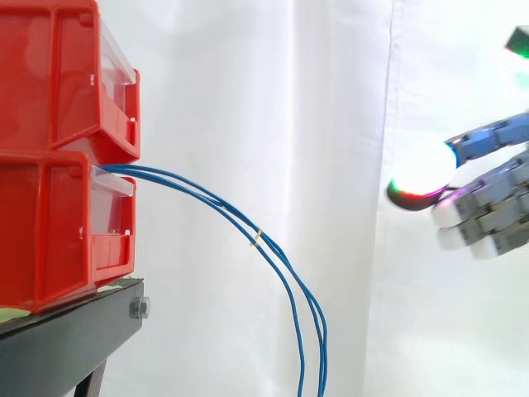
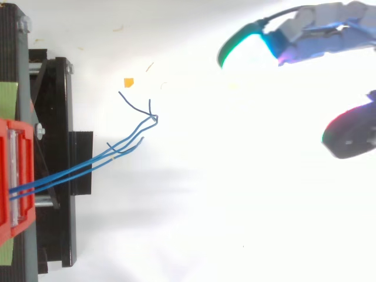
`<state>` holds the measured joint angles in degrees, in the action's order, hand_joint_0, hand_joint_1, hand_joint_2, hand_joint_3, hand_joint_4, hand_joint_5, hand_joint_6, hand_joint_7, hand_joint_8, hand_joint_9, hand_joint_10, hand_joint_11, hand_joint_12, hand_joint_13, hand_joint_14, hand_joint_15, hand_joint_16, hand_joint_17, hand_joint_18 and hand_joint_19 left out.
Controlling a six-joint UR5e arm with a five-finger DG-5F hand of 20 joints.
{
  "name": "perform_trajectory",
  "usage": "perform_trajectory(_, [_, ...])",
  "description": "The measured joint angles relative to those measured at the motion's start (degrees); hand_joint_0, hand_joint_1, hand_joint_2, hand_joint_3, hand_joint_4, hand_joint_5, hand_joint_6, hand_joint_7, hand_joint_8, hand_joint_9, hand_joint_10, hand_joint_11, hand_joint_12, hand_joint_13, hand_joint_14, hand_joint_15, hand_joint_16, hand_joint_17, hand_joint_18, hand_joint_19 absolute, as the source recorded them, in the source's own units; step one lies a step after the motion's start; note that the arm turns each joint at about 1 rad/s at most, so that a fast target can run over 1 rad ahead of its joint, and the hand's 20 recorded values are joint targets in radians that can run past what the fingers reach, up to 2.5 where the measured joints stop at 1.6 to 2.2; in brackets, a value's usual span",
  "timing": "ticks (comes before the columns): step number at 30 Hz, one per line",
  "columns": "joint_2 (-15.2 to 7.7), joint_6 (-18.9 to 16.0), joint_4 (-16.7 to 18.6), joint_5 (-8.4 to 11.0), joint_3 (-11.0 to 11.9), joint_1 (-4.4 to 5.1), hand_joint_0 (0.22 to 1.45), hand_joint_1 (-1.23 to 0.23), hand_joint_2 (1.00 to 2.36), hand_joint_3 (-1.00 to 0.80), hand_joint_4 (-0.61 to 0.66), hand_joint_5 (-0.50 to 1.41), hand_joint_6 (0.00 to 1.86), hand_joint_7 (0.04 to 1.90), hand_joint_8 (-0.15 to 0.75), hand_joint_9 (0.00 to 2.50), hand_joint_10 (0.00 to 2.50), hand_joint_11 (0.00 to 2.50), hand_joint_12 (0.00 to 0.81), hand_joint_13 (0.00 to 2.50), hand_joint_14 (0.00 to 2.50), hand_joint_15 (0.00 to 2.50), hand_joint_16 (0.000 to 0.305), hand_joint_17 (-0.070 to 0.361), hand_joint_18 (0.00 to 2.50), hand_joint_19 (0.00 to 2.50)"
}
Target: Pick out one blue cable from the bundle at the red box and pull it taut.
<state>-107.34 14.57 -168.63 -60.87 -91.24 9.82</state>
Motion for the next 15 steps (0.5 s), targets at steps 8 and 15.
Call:
perform_trajectory(8, [-6.0,1.3,0.3,-1.25,5.5,-0.21,0.5,-0.63,1.0,-0.5,0.15,-0.2,0.5,0.62,0.217,0.6,0.0,0.01,0.282,0.48,0.0,0.0,0.043,0.097,0.33,0.27])
perform_trajectory(15, [-10.5,3.2,3.0,-3.39,8.3,-0.4,0.5,-0.63,1.0,-0.5,0.15,-0.19,0.5,0.63,0.221,0.62,0.0,0.04,0.282,0.48,0.0,0.0,0.043,0.096,0.34,0.28])
